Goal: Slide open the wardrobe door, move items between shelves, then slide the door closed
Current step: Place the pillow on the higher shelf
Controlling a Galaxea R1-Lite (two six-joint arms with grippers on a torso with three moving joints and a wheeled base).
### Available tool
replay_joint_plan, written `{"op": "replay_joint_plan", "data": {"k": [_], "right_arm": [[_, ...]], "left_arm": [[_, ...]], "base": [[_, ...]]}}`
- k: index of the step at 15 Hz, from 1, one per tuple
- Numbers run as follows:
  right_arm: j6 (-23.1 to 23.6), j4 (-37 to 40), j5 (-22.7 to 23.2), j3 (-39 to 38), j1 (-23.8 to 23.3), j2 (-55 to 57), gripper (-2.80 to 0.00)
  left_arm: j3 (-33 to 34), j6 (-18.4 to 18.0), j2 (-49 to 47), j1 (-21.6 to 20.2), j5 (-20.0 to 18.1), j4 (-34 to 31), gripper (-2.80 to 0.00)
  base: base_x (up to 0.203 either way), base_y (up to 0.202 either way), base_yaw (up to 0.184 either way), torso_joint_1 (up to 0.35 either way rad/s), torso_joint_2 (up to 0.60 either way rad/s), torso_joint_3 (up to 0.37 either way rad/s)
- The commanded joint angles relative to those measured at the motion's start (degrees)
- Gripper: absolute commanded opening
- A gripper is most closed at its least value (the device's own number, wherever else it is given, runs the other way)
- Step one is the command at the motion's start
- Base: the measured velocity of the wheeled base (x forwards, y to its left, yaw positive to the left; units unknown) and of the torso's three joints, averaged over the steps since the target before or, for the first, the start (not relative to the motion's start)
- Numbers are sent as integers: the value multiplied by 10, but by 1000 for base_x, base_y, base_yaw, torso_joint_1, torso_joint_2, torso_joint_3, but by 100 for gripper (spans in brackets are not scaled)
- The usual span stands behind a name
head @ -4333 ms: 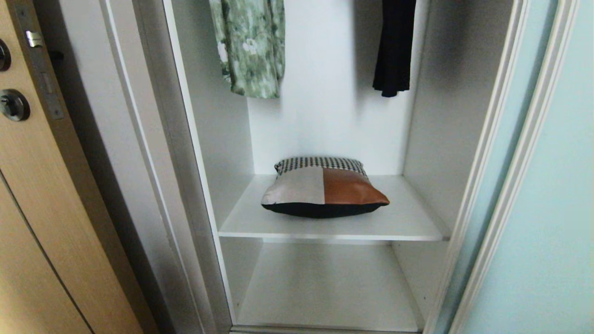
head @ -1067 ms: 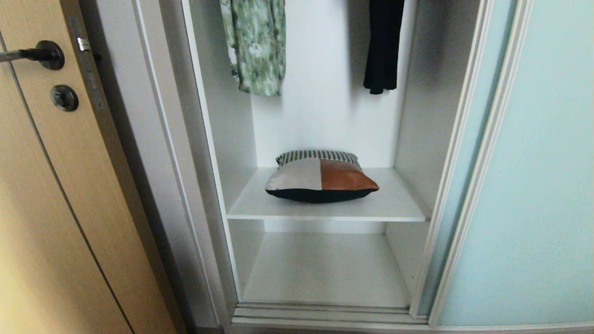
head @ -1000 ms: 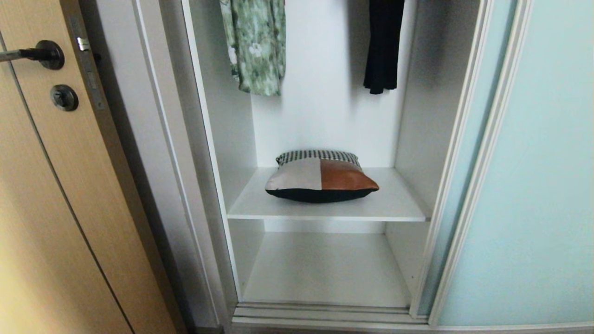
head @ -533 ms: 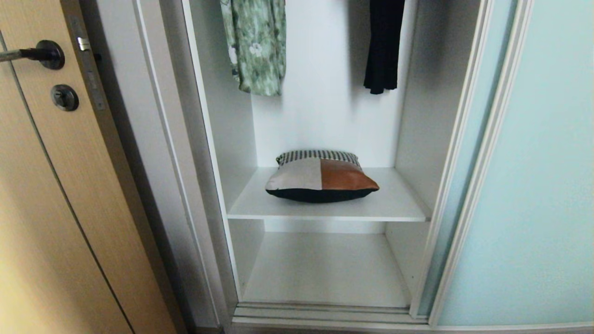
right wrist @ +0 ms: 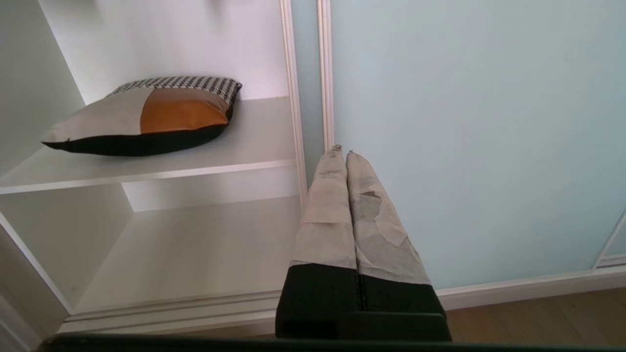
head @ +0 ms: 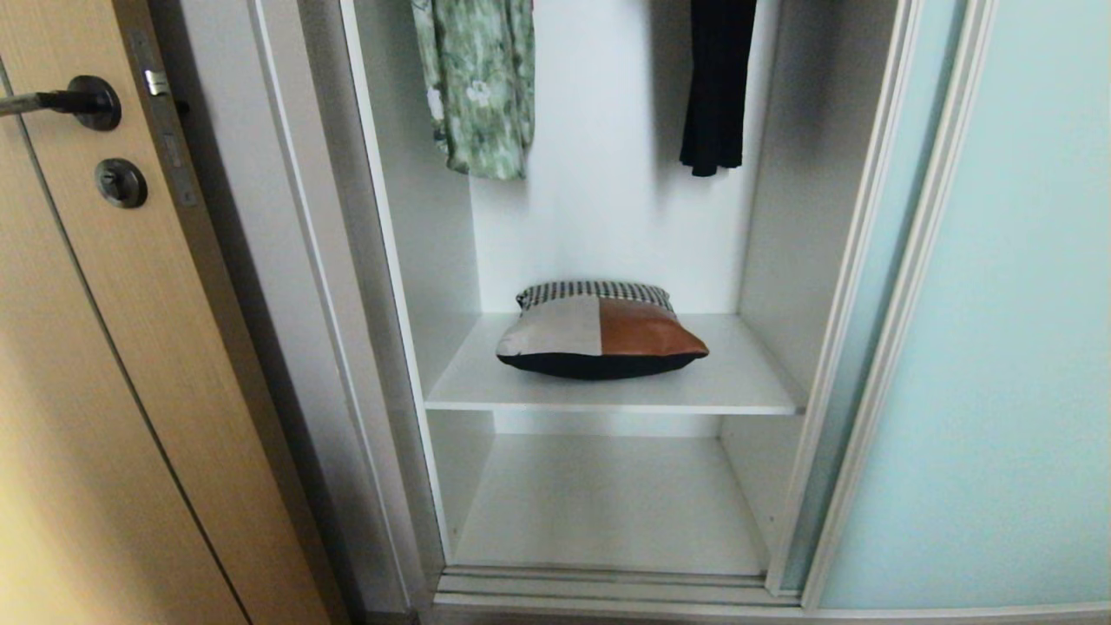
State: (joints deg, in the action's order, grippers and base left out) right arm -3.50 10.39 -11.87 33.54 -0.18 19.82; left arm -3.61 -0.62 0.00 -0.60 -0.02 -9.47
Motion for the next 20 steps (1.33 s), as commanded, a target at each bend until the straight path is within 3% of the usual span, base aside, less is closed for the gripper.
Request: {"op": "replay_joint_plan", "data": {"k": [1,4,9,13,20], "right_arm": [[-3,0,-14,10,-1,34,-280],[-4,-2,-96,3,22,57,-280],[-14,-2,-123,16,44,69,-280],[-15,2,-37,5,-7,36,-280],[23,2,25,-141,6,-83,-280]], "left_arm": [[-1,0,-1,0,0,0,-280],[0,0,-1,0,0,0,-280],[0,0,-1,0,0,0,-280],[0,0,-1,0,0,0,-280],[-1,0,-1,0,0,0,-280]], "base": [[0,0,0,0,0,0],[0,0,0,0,0,0],[0,0,0,0,0,0],[0,0,0,0,0,0],[0,0,0,0,0,0]]}}
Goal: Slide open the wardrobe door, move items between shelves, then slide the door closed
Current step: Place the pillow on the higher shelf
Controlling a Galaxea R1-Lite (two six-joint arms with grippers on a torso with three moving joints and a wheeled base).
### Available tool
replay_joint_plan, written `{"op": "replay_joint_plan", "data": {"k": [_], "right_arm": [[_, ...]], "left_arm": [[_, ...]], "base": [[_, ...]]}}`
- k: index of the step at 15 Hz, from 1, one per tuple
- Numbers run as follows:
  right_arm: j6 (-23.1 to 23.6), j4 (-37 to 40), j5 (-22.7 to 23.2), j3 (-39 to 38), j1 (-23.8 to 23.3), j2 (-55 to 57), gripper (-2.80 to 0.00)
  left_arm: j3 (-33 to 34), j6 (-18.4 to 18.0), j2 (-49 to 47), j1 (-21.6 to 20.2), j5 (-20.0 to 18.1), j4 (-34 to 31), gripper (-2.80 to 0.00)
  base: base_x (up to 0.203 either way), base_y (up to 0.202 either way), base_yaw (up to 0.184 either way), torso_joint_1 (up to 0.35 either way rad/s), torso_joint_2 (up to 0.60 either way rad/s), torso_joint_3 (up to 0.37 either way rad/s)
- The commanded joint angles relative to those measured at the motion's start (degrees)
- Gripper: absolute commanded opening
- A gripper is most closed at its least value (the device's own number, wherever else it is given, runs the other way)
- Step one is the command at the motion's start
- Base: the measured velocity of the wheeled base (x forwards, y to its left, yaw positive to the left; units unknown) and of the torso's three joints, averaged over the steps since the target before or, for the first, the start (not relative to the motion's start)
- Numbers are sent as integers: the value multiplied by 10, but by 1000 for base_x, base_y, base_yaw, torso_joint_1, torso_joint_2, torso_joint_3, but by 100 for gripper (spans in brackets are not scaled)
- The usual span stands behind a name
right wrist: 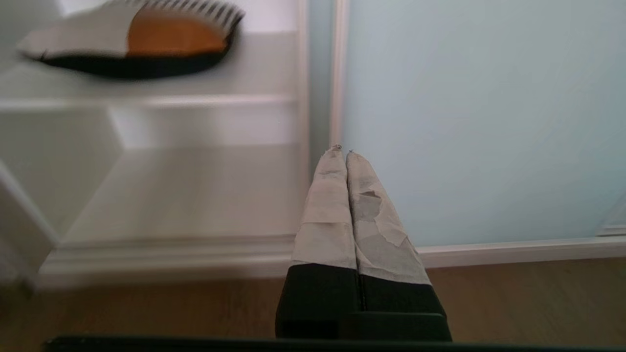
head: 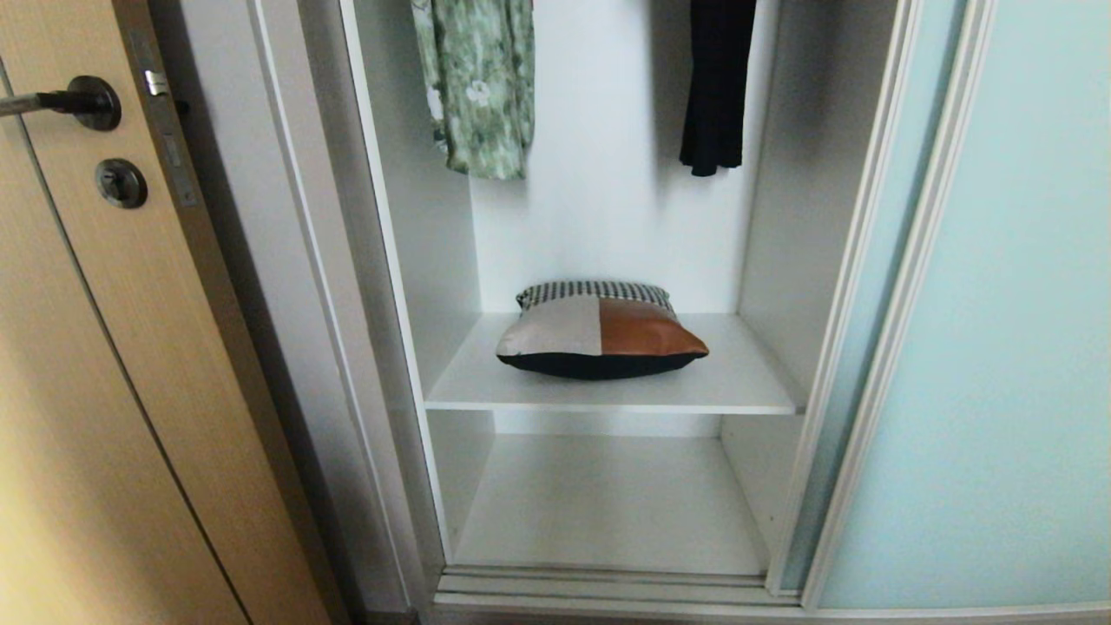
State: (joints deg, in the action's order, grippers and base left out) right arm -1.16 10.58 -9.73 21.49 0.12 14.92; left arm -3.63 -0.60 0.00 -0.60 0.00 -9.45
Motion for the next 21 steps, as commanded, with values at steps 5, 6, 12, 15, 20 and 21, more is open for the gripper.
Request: {"op": "replay_joint_plan", "data": {"k": [5,6,12,15,20,21], "right_arm": [[-49,12,25,77,-46,26,-280],[-52,14,32,94,-73,43,-280],[-55,-8,116,146,-257,150,-280],[-54,-40,213,170,-350,216,-280],[-52,-85,394,196,-390,332,-280],[-53,-89,433,207,-390,360,-280]], "left_arm": [[0,0,-1,0,-1,0,-280],[0,0,-1,0,0,0,-280],[-1,0,-1,0,0,0,-280],[0,0,-1,0,0,0,-280],[0,0,-1,0,0,0,-280],[0,0,-1,0,0,0,-280]], "base": [[0,0,0,0,0,0],[0,0,0,0,0,0],[0,0,0,0,0,0],[0,0,0,0,0,0],[0,0,0,0,0,0],[0,0,0,0,0,0]]}}
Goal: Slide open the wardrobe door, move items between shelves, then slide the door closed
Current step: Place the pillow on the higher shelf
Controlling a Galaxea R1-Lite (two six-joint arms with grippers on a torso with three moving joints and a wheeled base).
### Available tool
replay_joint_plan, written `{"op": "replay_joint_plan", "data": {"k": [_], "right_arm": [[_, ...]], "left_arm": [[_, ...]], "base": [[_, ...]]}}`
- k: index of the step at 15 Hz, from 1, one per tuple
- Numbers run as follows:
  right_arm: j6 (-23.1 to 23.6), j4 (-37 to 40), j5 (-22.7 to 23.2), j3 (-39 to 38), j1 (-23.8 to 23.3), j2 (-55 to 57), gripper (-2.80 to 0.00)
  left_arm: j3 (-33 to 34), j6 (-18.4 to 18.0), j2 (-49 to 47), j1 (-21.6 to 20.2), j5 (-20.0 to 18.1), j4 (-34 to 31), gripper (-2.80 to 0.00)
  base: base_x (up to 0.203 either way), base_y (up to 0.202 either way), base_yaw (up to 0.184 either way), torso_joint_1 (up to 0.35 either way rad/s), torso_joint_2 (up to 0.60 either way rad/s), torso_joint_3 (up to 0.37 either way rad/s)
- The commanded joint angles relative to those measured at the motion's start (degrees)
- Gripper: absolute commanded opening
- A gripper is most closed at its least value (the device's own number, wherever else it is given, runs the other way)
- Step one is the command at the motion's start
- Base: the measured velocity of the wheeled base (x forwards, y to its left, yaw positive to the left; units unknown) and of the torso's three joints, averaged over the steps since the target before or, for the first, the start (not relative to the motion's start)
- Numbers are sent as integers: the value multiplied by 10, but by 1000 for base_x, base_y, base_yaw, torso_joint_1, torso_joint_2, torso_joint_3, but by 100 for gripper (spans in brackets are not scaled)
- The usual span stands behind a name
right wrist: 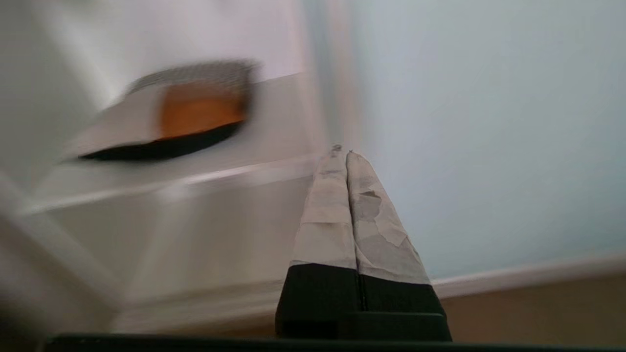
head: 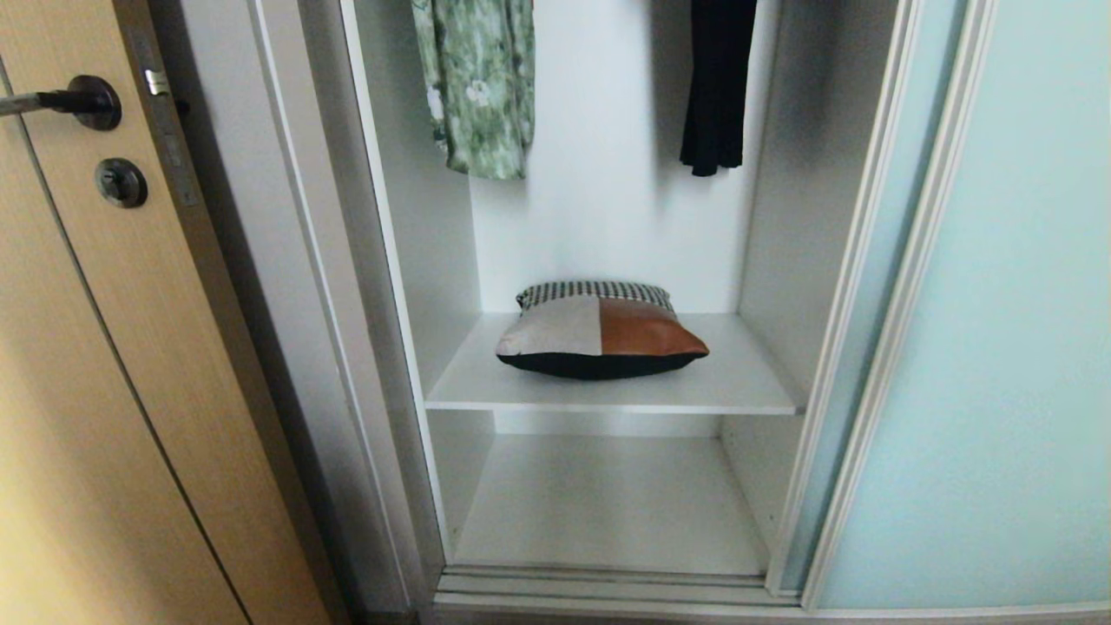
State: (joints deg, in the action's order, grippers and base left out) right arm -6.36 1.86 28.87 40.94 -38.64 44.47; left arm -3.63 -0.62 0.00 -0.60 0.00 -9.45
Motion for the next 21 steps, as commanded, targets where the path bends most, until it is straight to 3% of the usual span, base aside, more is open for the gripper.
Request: {"op": "replay_joint_plan", "data": {"k": [1,3,6,10,21], "right_arm": [[-2,-2,72,27,1,95,-280],[-6,-1,97,62,22,160,-280],[-54,0,108,120,105,240,-280],[-91,0,110,158,151,306,-280],[-108,-7,103,242,154,468,-280]], "left_arm": [[-1,0,-1,0,0,0,-280],[-1,0,-1,0,0,0,-280],[-1,0,-1,0,0,0,-280],[0,0,-1,0,0,0,-280],[-1,0,-1,0,0,0,-280]], "base": [[0,0,0,0,0,0],[0,0,0,0,0,0],[0,0,0,0,0,0],[0,0,0,0,0,0],[0,0,0,0,0,0]]}}
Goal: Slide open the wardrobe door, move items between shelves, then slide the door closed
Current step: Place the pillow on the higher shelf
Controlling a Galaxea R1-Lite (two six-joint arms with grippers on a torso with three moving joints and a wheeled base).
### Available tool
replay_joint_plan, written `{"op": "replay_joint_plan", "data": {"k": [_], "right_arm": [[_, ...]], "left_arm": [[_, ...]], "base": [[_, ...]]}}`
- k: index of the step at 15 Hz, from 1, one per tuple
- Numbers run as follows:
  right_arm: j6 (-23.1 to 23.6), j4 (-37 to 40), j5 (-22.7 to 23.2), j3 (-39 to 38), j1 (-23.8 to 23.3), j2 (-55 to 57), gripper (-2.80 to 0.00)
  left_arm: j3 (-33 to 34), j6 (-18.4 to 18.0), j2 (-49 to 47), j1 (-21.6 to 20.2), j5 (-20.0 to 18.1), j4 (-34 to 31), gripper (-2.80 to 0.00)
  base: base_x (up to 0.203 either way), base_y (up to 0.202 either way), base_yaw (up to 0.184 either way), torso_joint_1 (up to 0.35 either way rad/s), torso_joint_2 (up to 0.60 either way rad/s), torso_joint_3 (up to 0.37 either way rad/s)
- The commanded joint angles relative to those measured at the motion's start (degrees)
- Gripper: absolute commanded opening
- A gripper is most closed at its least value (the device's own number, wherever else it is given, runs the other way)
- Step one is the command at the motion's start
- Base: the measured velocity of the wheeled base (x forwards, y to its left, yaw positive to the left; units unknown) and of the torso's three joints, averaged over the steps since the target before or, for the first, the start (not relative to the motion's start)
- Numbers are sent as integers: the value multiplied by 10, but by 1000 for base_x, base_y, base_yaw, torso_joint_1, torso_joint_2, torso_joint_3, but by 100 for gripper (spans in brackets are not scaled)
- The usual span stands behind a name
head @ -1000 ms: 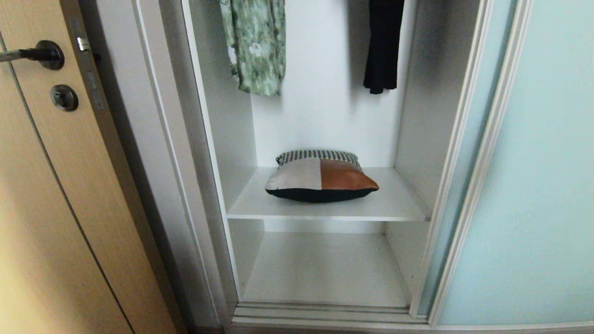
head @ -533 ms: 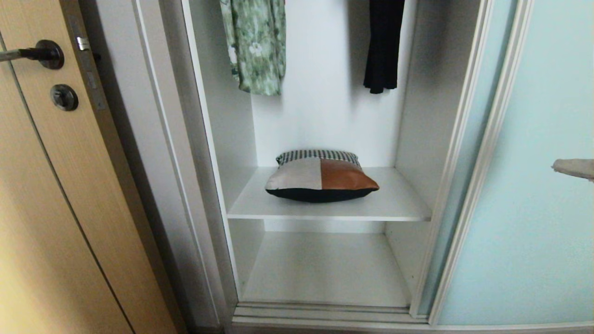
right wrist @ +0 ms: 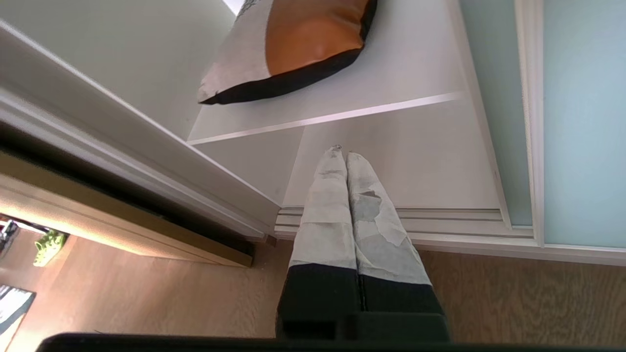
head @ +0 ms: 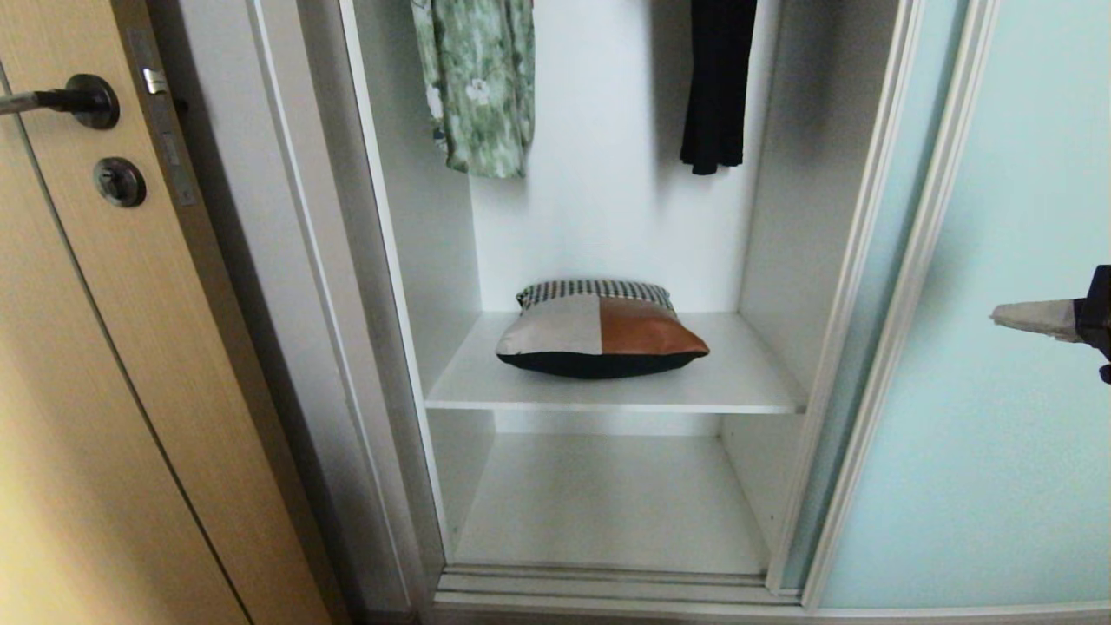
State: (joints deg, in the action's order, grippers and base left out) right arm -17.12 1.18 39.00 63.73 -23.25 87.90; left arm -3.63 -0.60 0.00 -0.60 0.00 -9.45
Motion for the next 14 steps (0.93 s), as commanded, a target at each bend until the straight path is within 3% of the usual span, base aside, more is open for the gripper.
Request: {"op": "replay_joint_plan", "data": {"k": [1,4,8,14], "right_arm": [[-2,0,1,23,0,45,-280],[-2,0,0,45,-1,75,-280],[-4,-1,-51,65,0,113,-280],[-3,0,-54,124,0,168,-280]], "left_arm": [[0,0,-1,0,0,0,-280],[0,1,-1,0,0,0,-280],[-1,0,-1,0,-1,0,-280],[0,0,-1,0,0,0,-280]], "base": [[0,0,0,0,0,0],[0,0,0,0,0,0],[0,0,0,0,0,0],[0,0,0,0,0,0]]}}
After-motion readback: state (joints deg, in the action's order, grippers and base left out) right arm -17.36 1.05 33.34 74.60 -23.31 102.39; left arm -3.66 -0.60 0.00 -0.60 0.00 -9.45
